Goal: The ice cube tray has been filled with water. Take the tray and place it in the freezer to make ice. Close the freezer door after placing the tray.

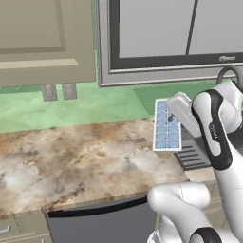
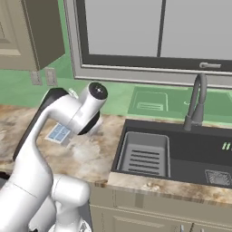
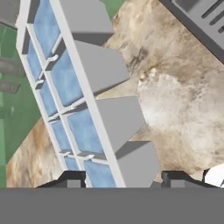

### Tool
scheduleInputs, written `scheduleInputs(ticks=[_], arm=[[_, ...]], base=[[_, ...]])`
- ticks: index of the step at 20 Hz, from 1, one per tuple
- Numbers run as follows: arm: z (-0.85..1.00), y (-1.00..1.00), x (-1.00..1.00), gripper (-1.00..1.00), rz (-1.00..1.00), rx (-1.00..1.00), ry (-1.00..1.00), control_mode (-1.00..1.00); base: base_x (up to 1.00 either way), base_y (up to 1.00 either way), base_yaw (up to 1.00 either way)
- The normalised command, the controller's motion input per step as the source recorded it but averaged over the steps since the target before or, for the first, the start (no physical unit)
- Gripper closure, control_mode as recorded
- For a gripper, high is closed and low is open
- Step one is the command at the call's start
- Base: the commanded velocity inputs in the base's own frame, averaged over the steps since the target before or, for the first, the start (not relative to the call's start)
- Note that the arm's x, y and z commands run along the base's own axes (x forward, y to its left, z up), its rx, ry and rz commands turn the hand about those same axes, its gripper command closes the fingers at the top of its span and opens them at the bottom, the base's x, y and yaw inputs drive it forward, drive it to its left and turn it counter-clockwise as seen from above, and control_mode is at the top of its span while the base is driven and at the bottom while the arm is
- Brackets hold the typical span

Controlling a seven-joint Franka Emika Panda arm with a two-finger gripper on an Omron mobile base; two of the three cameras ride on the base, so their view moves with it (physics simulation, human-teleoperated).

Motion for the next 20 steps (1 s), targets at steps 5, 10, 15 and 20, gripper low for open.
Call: scheduleInputs(ticks=[5,10,15,20], arm=[[0.11,0.0,-0.51,1.0,-0.03,0.0,-0.24,-1.0],[0.01,0.0,-0.26,1.0,0.0,0.0,-0.13,1.0],[0.0,0.0,0.0,1.0,0.0,0.0,0.0,1.0],[0.0,0.0,0.0,1.0,0.0,0.0,0.0,1.0]], base=[[0.0,0.0,0.0],[-0.14,0.0,0.0],[-0.38,-0.02,0.0],[-0.57,-0.15,-0.01]])
